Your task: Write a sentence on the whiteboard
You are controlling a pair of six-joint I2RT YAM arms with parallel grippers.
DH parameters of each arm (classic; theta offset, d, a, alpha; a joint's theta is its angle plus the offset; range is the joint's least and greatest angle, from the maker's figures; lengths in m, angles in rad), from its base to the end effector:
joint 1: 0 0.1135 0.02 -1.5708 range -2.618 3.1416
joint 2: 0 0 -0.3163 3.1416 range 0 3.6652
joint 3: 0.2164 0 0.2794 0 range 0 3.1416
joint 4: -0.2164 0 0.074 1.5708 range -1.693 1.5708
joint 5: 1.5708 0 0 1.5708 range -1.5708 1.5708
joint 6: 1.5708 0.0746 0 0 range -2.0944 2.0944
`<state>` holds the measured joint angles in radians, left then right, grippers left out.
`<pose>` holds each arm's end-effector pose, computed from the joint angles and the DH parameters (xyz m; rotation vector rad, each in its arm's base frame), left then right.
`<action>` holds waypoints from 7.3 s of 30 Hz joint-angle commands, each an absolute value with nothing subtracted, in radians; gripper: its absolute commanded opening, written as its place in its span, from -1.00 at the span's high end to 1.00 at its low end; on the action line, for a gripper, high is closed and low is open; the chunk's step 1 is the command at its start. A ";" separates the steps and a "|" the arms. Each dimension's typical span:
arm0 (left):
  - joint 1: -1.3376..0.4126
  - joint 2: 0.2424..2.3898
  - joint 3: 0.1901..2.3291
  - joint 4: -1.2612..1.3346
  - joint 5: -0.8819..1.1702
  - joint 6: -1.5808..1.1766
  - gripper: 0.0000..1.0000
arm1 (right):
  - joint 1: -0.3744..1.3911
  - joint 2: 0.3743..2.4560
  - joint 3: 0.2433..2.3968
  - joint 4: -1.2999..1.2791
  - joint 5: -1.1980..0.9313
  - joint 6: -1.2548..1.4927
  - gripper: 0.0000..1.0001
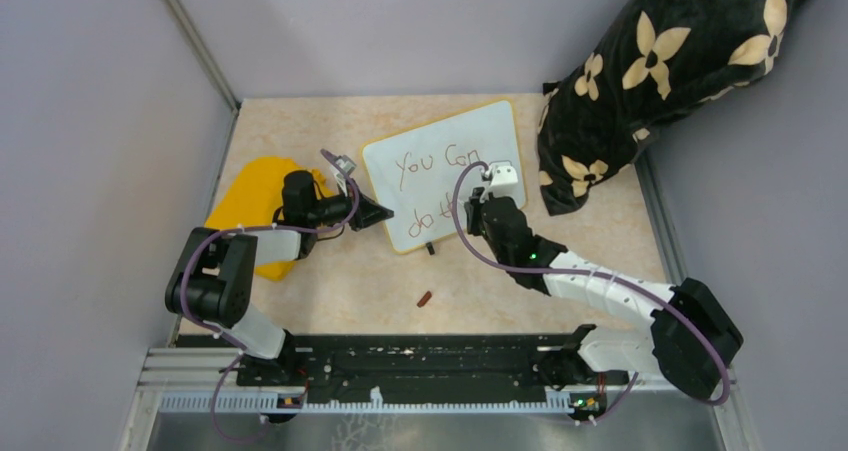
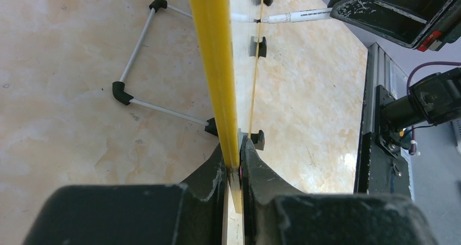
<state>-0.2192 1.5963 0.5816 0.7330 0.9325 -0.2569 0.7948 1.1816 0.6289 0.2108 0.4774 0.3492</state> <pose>0.3158 -0.1317 0.1967 0.6382 1.7884 -1.1834 0.2317 0.1872 0.2669 -0.0995 1.8838 0.3297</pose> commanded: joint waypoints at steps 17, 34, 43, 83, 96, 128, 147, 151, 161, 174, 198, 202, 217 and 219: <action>-0.247 1.621 0.570 0.620 0.872 -0.154 1.00 | 0.782 1.144 0.579 0.200 0.449 0.366 1.00; -0.249 1.618 0.570 0.615 0.869 -0.149 1.00 | 0.783 1.004 0.559 0.200 0.477 0.380 1.00; -0.251 1.617 0.570 0.612 0.868 -0.149 1.00 | 0.769 0.999 0.611 0.214 0.497 0.381 1.00; -0.252 1.623 0.573 0.605 0.864 -0.143 1.00 | 0.706 1.143 0.652 0.287 0.427 0.426 1.00; -0.252 1.621 0.573 0.603 0.864 -0.141 1.00 | 0.696 1.142 0.642 0.242 0.438 0.438 1.00; -0.253 1.621 0.574 0.600 0.863 -0.141 1.00 | 0.698 1.081 0.606 0.221 0.405 0.449 1.00; -0.270 1.608 0.567 0.578 0.847 -0.124 1.00 | 0.693 1.118 0.605 0.210 0.422 0.428 1.00; -0.273 1.613 0.579 0.562 0.847 -0.122 1.00 | 0.686 1.124 0.601 0.221 0.415 0.433 1.00; -0.278 1.614 0.581 0.555 0.840 -0.113 1.00 | 0.684 1.106 0.583 0.228 0.429 0.426 1.00; -0.278 1.610 0.581 0.555 0.840 -0.114 1.00 | 0.686 1.107 0.572 0.199 0.425 0.440 1.00; -0.279 1.607 0.582 0.561 0.838 -0.116 1.00 | 0.666 0.998 0.599 0.165 0.480 0.446 1.00; -0.279 1.607 0.583 0.561 0.840 -0.115 1.00 | 0.649 1.020 0.616 0.171 0.471 0.454 1.00; -0.279 1.608 0.584 0.558 0.839 -0.113 1.00 | 0.642 1.092 0.652 0.200 0.471 0.435 1.00; -0.279 1.610 0.585 0.558 0.839 -0.112 1.00 | 0.639 1.097 0.653 0.202 0.471 0.434 1.00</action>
